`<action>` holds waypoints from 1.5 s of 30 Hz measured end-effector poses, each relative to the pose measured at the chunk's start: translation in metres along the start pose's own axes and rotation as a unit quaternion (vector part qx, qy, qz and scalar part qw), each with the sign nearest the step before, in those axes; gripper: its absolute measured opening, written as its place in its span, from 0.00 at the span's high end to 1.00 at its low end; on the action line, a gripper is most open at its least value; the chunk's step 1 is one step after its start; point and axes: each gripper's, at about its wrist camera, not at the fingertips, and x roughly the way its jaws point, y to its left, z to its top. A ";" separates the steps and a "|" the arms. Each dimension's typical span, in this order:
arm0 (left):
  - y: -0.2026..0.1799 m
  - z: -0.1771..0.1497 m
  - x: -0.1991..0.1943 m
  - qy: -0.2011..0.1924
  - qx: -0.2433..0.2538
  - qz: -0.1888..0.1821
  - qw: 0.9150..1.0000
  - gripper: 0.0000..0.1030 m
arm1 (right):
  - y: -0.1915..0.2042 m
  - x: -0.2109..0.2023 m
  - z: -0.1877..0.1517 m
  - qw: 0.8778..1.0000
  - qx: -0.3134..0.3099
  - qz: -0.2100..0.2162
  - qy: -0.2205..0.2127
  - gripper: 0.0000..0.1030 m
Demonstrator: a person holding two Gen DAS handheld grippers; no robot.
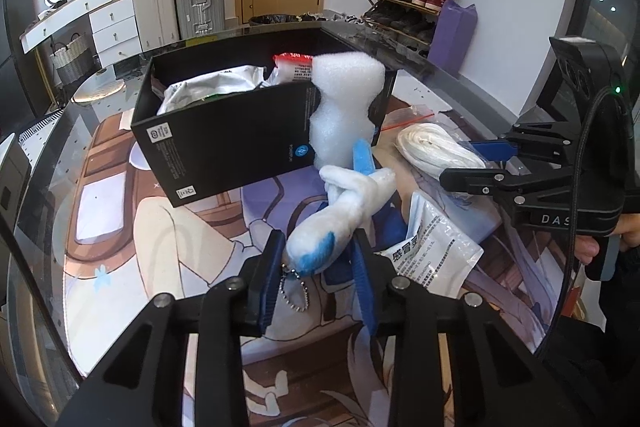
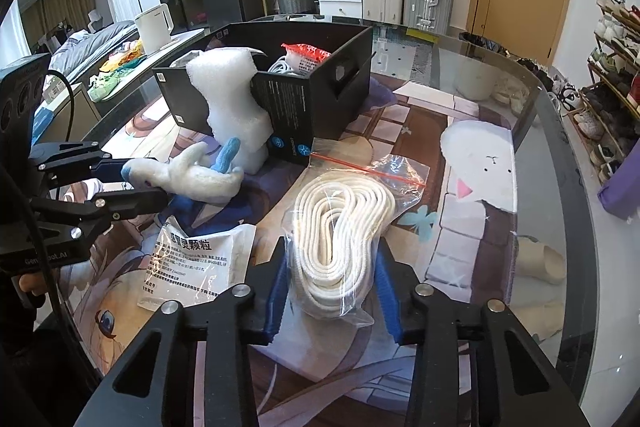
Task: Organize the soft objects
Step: 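Close the left tool on the white plush toy while the right tool grasps the bagged rope coil, then carry the plush toy with the left tool and rope bag with the right tool over the black box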
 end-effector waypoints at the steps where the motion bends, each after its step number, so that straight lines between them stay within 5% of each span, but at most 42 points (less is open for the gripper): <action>1: 0.000 0.000 -0.002 -0.002 0.000 -0.002 1.000 0.70 | 0.000 -0.001 0.000 1.000 0.000 0.000 -0.001 0.64; 45: 0.020 0.020 -0.068 -0.096 -0.022 -0.050 0.994 0.80 | 0.000 -0.069 0.010 0.995 0.008 0.005 -0.099 0.65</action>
